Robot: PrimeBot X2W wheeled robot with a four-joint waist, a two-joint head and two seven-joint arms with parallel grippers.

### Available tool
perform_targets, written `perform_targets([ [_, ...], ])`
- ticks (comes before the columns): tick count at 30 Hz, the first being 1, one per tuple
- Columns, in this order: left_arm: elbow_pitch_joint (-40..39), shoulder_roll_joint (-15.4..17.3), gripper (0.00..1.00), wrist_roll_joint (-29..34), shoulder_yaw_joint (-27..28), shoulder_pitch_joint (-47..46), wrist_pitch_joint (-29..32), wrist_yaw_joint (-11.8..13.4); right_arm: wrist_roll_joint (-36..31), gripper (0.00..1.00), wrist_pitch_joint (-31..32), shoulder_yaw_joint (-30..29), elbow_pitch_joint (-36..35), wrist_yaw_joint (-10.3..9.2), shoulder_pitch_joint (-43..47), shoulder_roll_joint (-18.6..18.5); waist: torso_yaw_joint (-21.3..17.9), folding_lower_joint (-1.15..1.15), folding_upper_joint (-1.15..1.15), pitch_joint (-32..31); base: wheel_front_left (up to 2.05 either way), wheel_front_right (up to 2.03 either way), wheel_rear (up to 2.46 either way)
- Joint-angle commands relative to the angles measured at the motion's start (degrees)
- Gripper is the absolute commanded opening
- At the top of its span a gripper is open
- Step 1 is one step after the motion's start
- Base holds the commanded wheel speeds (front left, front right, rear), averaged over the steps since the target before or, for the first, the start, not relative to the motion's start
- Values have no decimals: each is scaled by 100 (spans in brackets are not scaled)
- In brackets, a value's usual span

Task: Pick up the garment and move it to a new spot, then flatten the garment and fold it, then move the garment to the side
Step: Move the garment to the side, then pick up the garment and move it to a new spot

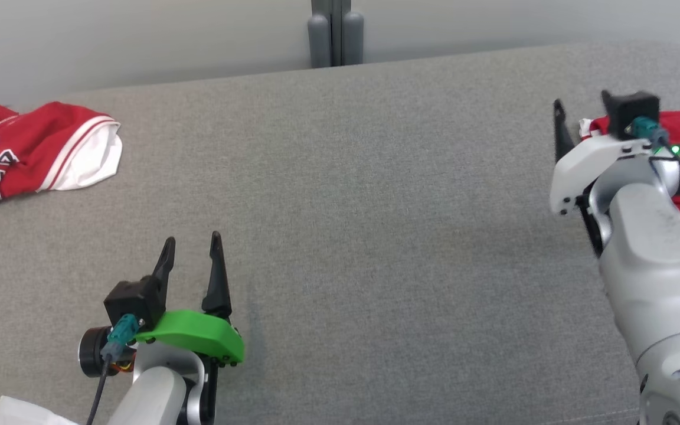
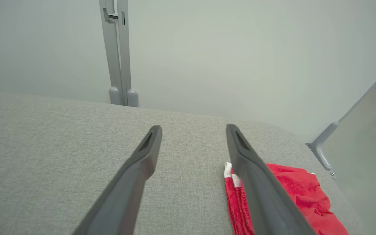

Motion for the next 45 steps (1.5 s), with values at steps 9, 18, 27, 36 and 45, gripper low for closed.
perform_targets([
  [9, 62, -81, 100, 59, 263, 718, -92, -48, 1082, 100, -101, 1003, -1100, -10, 1792, 444, 293, 0, 0, -967, 0, 0, 0],
  [18, -151, -237, 100, 271, 302, 1378, -95, -70, 1906, 100, -66, 1475, -3166, -10, 3824, 556, 399, 0, 0, -1143, 0, 0, 0],
  [27, -114, -275, 100, 256, 244, 1541, -53, -96, 2192, 100, 122, 1291, -4565, -10, 4872, 554, 472, 0, 0, -1264, 0, 0, 0],
  [36, -116, -182, 100, 259, 225, 1361, 41, -63, 2293, 100, 187, 1163, -4878, -9, 5053, 558, 508, 0, 0, -1310, 0, 0, 0],
  [45, -139, -157, 100, 240, 196, 1327, 43, -48, 2236, 100, 239, 1120, -4936, -9, 5121, 559, 551, 0, 0, -1314, 0, 0, 0],
])
